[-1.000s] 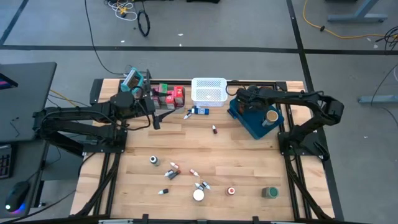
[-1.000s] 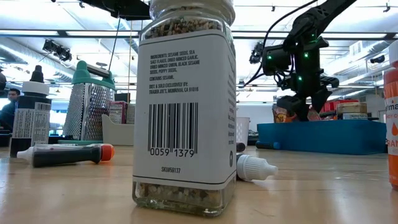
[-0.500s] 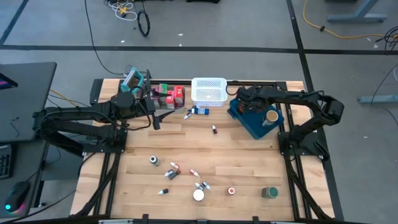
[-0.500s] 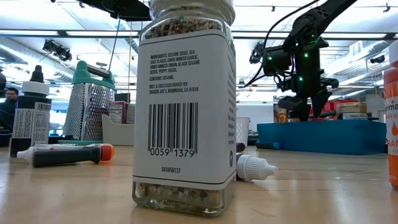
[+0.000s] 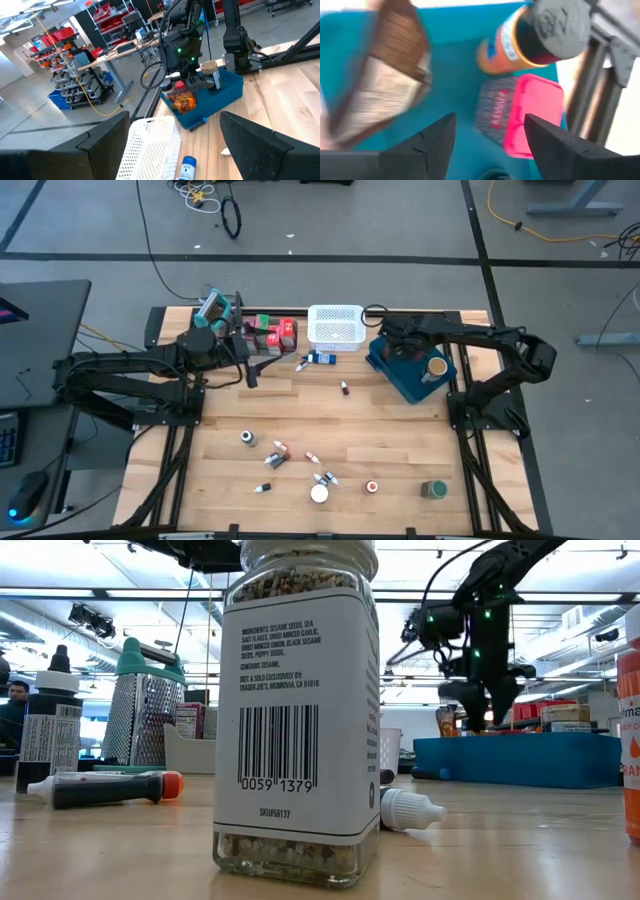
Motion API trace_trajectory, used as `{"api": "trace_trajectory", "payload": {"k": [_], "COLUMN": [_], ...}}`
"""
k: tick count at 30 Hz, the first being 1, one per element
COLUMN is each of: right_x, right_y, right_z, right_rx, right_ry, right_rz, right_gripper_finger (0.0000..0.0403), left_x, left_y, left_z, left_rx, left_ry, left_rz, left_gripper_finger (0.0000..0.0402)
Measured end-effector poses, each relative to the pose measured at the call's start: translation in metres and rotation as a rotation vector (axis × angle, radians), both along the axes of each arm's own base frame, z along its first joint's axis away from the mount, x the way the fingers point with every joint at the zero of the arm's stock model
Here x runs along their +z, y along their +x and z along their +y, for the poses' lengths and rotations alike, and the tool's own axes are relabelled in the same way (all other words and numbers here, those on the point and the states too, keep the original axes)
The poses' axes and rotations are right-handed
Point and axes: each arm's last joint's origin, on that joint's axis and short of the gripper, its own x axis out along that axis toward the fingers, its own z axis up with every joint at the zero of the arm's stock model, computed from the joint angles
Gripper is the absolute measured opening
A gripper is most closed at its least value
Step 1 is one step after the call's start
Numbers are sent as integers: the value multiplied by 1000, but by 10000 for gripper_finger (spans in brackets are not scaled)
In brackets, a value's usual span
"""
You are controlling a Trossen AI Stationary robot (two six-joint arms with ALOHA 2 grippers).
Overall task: Pick & Place Kitchen Items
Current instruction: Put the green seasoning bottle into the blue bin
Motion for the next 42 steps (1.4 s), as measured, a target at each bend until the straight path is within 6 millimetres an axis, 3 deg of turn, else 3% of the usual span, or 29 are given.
{"api": "trace_trajectory", "payload": {"k": [9,18,28,36,42], "right_x": [45,81,89,95,97], "right_y": [-2,-8,-12,-12,-16], "right_z": [17,86,166,207,221], "right_rx": [48,304,867,1033,1113], "right_ry": [9,17,300,429,467], "right_rz": [-242,-439,-484,-605,-624], "right_gripper_finger": [237,237,237,237,237], "left_x": [0,0,0,0,0], "left_y": [0,0,0,1,1], "left_z": [0,0,-1,-3,-3], "left_rx": [-2,-2,-31,-96,-93], "left_ry": [19,18,-33,-83,-115], "left_rz": [2,11,-14,-26,-36], "left_gripper_finger": [316,316,316,316,316]}}
